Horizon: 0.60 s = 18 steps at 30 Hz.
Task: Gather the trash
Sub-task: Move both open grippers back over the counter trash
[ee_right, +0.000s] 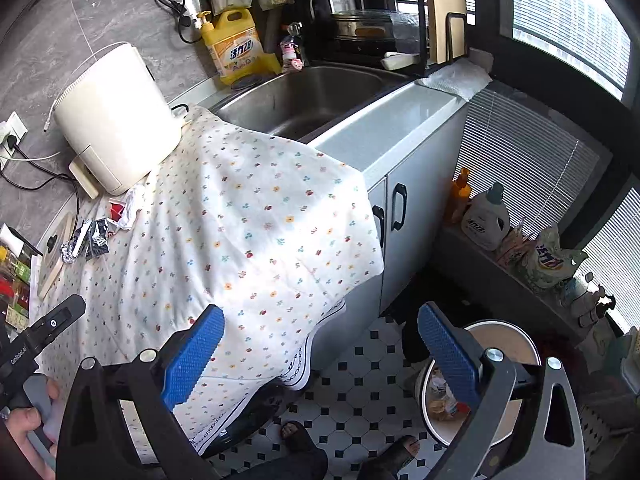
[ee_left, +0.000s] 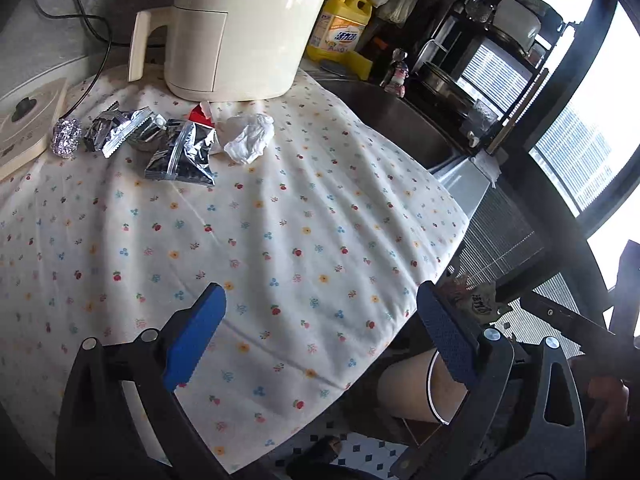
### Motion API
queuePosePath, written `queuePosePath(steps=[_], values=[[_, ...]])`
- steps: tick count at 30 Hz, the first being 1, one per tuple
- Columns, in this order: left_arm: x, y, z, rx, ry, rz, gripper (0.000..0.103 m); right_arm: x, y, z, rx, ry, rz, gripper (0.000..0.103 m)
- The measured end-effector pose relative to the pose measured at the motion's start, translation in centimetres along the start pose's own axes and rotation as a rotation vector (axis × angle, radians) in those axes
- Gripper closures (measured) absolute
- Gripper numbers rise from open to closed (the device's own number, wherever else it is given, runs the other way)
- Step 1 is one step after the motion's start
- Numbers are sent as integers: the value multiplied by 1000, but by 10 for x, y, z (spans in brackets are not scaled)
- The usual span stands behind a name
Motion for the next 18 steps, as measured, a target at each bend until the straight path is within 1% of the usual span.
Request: queuePosePath(steps=[10, 16, 18], values=[[96, -19, 30, -69, -41, 90, 8, 91, -12, -23, -6, -24, 69, 8], [150, -39, 45, -107, -76, 113, 8, 146, -16, -38, -23, -52, 80, 8], [165, -48, 49, -116, -83, 115, 11, 161, -17, -42, -24, -54, 83, 8]])
Point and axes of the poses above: each gripper's, at about its wrist camera, not at the fingertips, and z roughly against the way its jaws point, x to its left, y to its underside, the point moved 2 cm from there along -z, roughly the way its jaws point, and after that the axes turned 12 degrees about x, right-handed, at the moved point
